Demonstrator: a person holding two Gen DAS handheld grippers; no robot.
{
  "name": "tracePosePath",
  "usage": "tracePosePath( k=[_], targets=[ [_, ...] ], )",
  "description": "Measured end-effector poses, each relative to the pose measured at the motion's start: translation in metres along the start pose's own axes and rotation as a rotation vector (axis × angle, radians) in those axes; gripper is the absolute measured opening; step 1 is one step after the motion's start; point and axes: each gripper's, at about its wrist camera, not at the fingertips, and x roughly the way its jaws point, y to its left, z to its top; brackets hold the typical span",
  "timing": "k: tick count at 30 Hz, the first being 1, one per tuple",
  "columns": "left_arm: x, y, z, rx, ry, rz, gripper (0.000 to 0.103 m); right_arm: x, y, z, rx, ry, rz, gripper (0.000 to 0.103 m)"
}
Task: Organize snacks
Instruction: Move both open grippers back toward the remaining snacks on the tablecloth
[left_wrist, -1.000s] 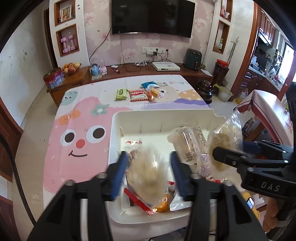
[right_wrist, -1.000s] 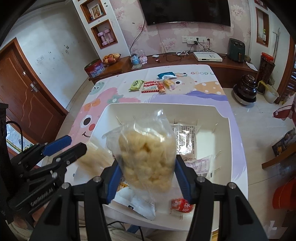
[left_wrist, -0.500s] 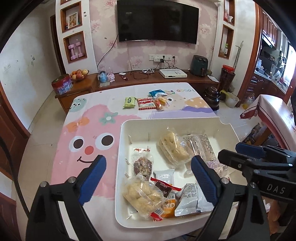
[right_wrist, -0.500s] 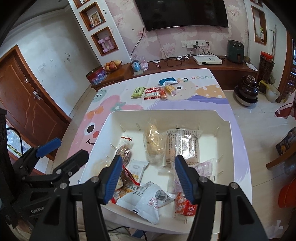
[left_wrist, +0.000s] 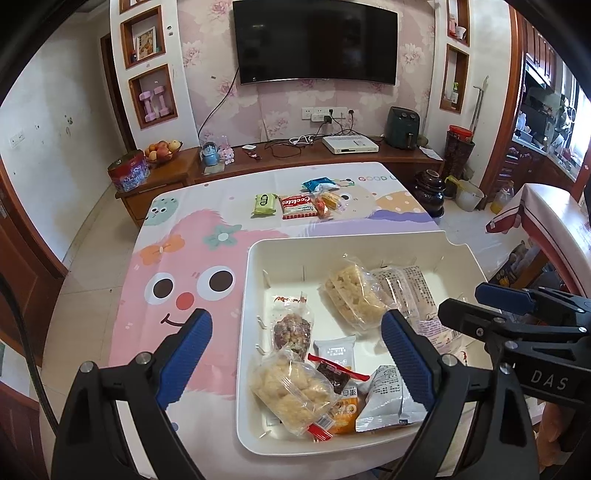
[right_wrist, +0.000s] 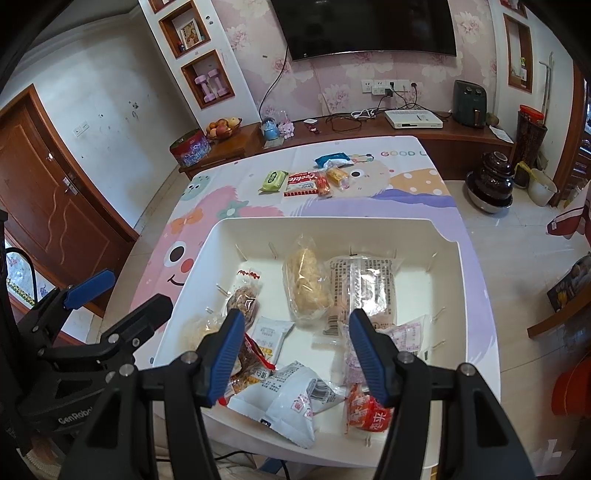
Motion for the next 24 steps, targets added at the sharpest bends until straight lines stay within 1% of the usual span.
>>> tracePosePath(
  k=[11, 17, 20, 24],
  targets=[
    [0.006, 0.0, 0.003, 0.02, 0.012, -0.042, 0.092, 0.009, 0.0, 0.005, 0.003, 0.006, -0.011, 0.06],
    [0.014, 0.006, 0.008, -0.008, 0.015, -0.049, 0.092, 0.015, 0.001, 0.01, -0.024, 0.012, -0.02, 0.06],
    [0.018, 0.014, 0.017, -0.025, 0.006, -0.05, 0.092, 0.019, 0.003, 0.021, -0.038, 0.023, -0.018, 0.059],
    [0.02, 0.023, 0.039, -0.007, -0.027, -0.007, 0.092, 0.022, 0.004, 0.049, -0.081, 0.031, -0.026, 0.059]
  ],
)
